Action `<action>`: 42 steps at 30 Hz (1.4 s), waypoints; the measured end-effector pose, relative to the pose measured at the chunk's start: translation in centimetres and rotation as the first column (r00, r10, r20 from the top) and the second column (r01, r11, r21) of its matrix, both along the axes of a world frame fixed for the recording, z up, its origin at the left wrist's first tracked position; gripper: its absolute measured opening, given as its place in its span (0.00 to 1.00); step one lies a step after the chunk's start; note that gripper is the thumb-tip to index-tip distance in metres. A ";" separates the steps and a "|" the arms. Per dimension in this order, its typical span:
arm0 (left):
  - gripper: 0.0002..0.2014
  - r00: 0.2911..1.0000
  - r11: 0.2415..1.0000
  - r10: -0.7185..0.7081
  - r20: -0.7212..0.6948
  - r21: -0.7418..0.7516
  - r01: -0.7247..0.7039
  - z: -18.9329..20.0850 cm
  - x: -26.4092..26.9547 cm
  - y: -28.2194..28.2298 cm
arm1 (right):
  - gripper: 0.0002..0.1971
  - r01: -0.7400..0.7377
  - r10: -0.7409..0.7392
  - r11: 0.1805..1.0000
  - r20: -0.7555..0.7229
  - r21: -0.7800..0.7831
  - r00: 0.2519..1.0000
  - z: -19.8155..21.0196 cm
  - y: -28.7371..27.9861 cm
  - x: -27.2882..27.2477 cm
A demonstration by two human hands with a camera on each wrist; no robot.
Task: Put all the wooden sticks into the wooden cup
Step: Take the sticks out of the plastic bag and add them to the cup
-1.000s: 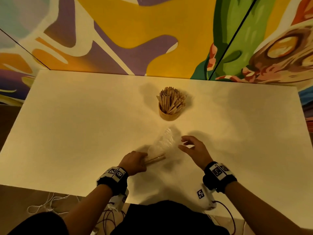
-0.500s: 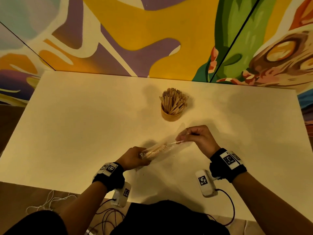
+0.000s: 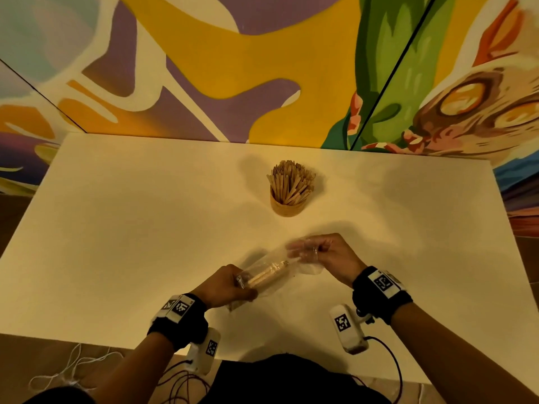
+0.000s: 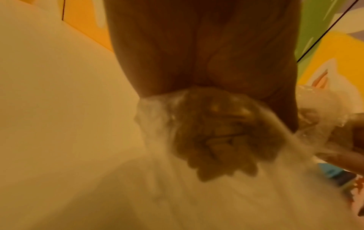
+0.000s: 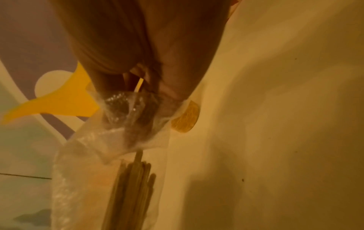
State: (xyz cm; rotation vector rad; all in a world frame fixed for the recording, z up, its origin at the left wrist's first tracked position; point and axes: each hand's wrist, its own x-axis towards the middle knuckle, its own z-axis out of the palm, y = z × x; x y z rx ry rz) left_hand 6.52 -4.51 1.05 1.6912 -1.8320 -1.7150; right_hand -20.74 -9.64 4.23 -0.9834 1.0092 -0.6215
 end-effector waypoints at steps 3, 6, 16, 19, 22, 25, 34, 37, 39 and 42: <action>0.02 0.999 0.999 0.017 -0.037 0.042 -0.015 0.4 -0.4 -0.2 | 0.14 -0.078 0.083 0.992 -0.055 0.100 0.995 0.5 0.4 0.1; 0.05 0.997 0.997 0.044 -0.064 0.061 -0.040 0.6 -0.5 -0.2 | 0.07 -0.122 0.129 0.991 -0.168 0.052 0.977 0.9 0.9 0.4; 0.06 0.977 0.988 0.157 -0.146 0.038 -0.153 0.7 -0.6 0.5 | 0.19 -0.230 0.266 0.960 -0.266 0.160 0.926 1.2 1.6 0.9; 0.02 0.971 0.986 0.166 -0.170 0.051 -0.159 1.1 -0.3 0.7 | 0.18 -0.199 0.251 0.958 -0.272 0.206 0.929 1.2 1.6 0.8; 0.08 0.978 0.987 0.138 -0.156 0.107 -0.123 1.3 0.0 0.9 | 0.17 -0.140 0.188 0.971 -0.255 0.196 0.949 0.9 1.6 0.7; 0.08 0.980 0.989 0.087 -0.180 0.136 -0.062 1.3 0.2 1.1 | 0.14 -0.074 0.120 0.980 -0.255 0.185 0.960 0.5 1.5 0.8; 0.15 0.977 0.981 0.062 -0.205 0.195 -0.021 2.8 -1.5 0.4 | 0.18 -0.204 0.230 0.956 -0.105 0.209 0.968 0.3 2.9 1.6; 0.15 0.969 0.980 0.085 -0.234 0.195 -0.039 3.1 -2.2 0.0 | 0.14 -0.136 0.158 0.980 -0.160 0.143 0.974 -0.3 3.4 2.0; 0.15 0.934 0.969 0.195 -0.299 0.208 -0.135 3.2 -2.5 0.0 | 0.11 -0.046 0.062 0.994 -0.172 0.096 0.983 -0.7 3.3 1.9; 0.21 0.851 0.913 0.391 -0.351 0.263 -0.311 3.5 -2.2 0.0 | 0.09 0.092 -0.081 0.992 -0.128 0.084 0.988 -1.0 2.8 1.6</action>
